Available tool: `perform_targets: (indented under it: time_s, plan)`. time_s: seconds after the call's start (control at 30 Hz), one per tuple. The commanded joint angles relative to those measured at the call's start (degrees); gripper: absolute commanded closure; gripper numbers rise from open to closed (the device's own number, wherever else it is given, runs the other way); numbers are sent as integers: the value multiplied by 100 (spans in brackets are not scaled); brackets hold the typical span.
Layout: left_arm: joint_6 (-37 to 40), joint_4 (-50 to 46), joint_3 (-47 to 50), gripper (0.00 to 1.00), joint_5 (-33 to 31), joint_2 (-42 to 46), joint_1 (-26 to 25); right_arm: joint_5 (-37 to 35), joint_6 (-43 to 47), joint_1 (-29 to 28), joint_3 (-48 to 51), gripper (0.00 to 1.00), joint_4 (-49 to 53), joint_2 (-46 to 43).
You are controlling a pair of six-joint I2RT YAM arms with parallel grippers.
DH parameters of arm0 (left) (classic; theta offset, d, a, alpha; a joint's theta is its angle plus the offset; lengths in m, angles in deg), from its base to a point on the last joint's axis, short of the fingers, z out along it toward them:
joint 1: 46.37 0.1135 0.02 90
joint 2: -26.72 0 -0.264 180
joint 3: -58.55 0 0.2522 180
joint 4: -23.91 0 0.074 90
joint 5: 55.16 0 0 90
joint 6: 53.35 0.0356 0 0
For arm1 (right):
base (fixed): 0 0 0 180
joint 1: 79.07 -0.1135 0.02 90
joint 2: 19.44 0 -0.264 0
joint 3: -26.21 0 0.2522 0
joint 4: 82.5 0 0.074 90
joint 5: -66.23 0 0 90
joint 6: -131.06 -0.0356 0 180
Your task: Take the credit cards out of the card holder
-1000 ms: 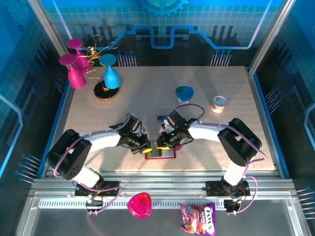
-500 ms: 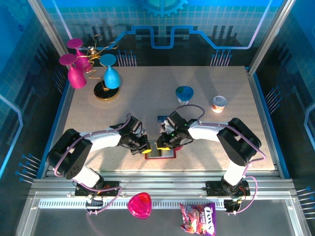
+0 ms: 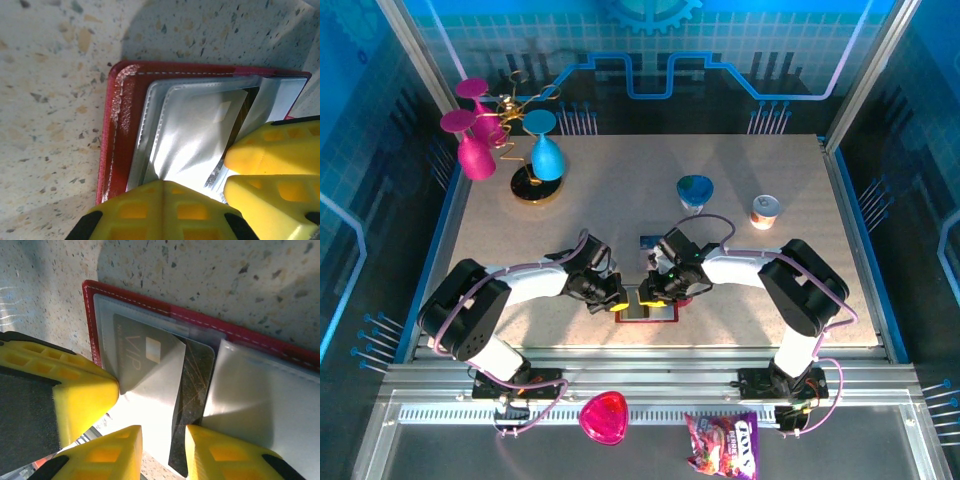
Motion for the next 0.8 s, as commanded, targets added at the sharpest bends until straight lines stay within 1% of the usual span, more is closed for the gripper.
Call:
perform_targets:
  time_s: [0.0, 0.17, 0.77]
  plan:
    - [162, -334, -46, 96, -69, -191, -53, 51, -82, 104, 82, 71, 1, -249]
    - [162, -322, -37, 96, -51, -213, -50, -2, -54, 165, 95, 72, 65, -320]
    - [162, -396, -55, 96, -81, -204, -51, 52, 14, 194, 305, 72, -1, 4]
